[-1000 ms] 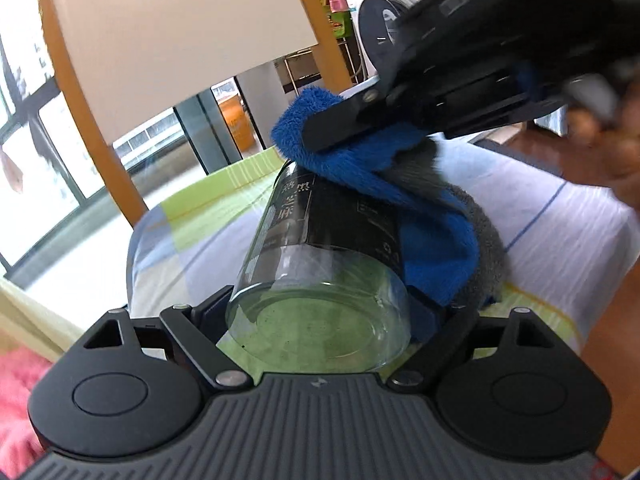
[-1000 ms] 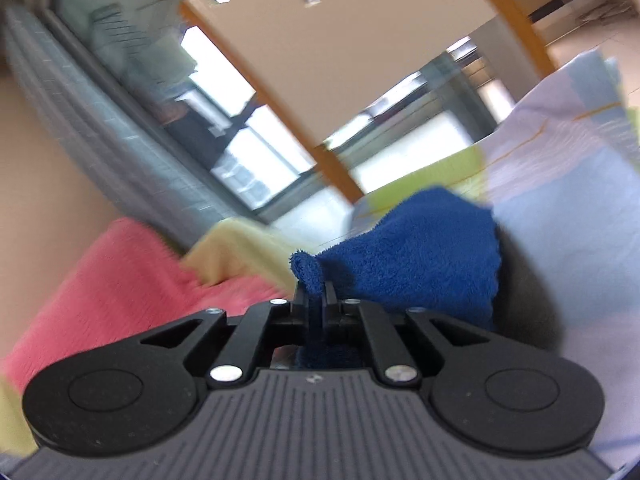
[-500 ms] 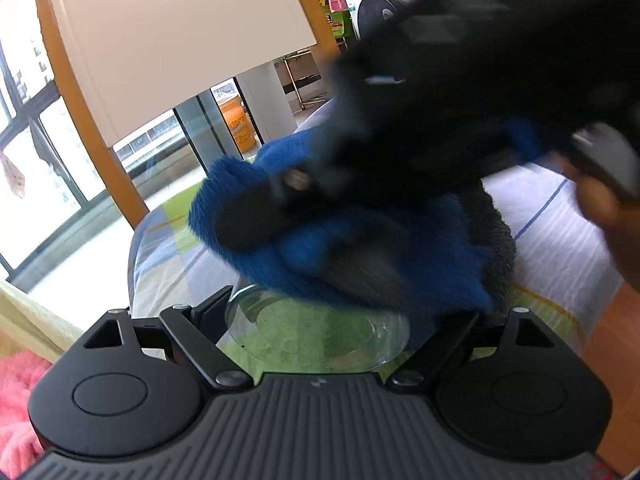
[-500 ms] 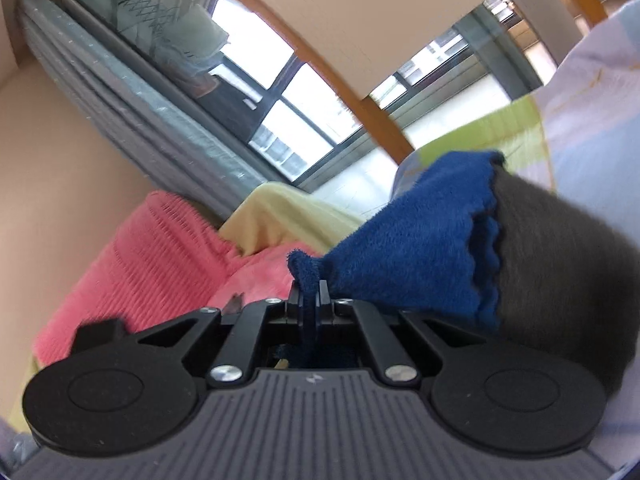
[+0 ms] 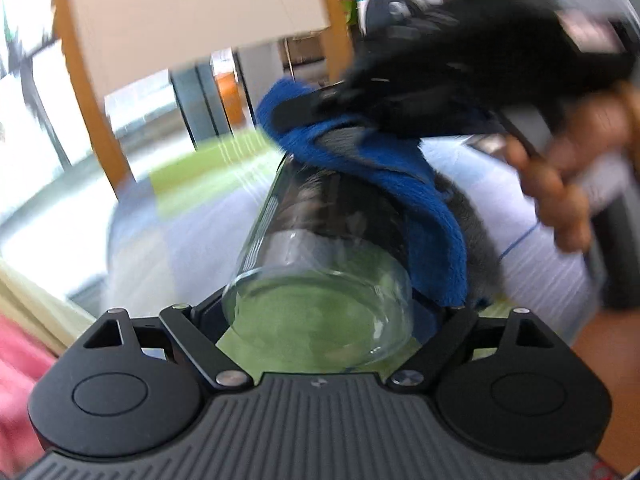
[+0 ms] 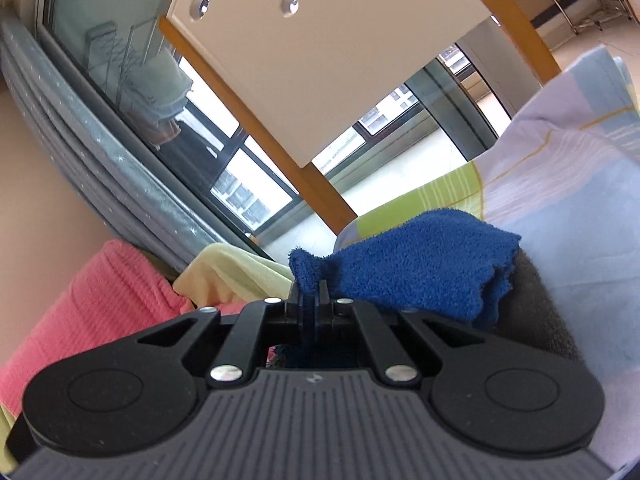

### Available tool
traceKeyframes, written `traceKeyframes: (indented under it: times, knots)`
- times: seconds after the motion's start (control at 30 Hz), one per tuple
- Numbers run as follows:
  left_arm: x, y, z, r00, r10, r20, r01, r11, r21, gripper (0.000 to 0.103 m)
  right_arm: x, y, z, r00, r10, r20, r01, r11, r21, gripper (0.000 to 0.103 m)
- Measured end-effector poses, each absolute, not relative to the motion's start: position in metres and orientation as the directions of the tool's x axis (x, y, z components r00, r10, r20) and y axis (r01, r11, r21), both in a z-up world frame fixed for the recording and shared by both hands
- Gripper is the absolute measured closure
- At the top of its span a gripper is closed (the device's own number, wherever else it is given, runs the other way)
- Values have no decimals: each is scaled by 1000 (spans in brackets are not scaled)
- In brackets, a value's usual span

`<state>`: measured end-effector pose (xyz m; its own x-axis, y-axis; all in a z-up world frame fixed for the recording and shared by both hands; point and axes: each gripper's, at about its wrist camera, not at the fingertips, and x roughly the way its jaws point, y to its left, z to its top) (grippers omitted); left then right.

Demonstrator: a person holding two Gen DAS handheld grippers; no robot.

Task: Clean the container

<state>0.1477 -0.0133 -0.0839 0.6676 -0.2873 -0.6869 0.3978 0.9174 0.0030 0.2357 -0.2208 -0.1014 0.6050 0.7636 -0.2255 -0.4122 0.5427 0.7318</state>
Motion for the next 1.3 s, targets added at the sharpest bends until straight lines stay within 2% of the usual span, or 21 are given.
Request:
traceKeyframes:
  times: [0.03,0.1,0.2,0.3,0.37,0.47,0.6,0.73,0.9,1.0,1.1,1.2,1.3]
  knots:
    - [155,-6,-82,647,-321,-692,391,918,-61,16,236,-222,-103,607,764,-220,-406,536,740,103]
    - [158,-5,-83,643,-331,-691,394,916,-73,16,234,-224,-104,613,760,-217,-395,533,748,103]
    - [147,-20,-83,687,-268,-675,415,908,62,15,226,-232,-102,623,750,-223,-369,534,761,102]
    - [128,-42,-92,752,-170,-636,424,865,270,15,208,-236,-97,602,763,-236,-391,539,746,100]
    - [116,-46,-95,769,-149,-621,423,848,321,15,193,-233,-96,563,793,-233,-422,518,744,98]
    - [119,-41,-93,755,-154,-637,416,864,284,15,172,-222,-102,492,843,-219,-456,464,759,98]
    - [120,-40,-95,761,-145,-633,414,859,301,16,163,-207,-108,432,881,-191,-470,401,786,99]
    - [121,-39,-96,764,-139,-630,413,855,312,16,175,-192,-105,400,891,-216,-498,409,765,103]
    - [132,-30,-95,754,-130,-644,385,881,273,16,189,-178,-99,372,894,-250,-530,425,734,103]
    - [136,-27,-96,758,-116,-642,374,884,282,16,198,-181,-103,347,909,-231,-482,385,787,103]
    - [137,-26,-97,761,-112,-639,375,879,294,16,211,-191,-112,373,908,-190,-389,339,857,103]
    - [138,-25,-98,764,-108,-636,377,875,304,16,226,-207,-114,449,872,-196,-338,369,866,103]
    - [140,-21,-98,762,-112,-638,376,879,295,16,237,-216,-105,500,834,-234,-358,445,821,103]
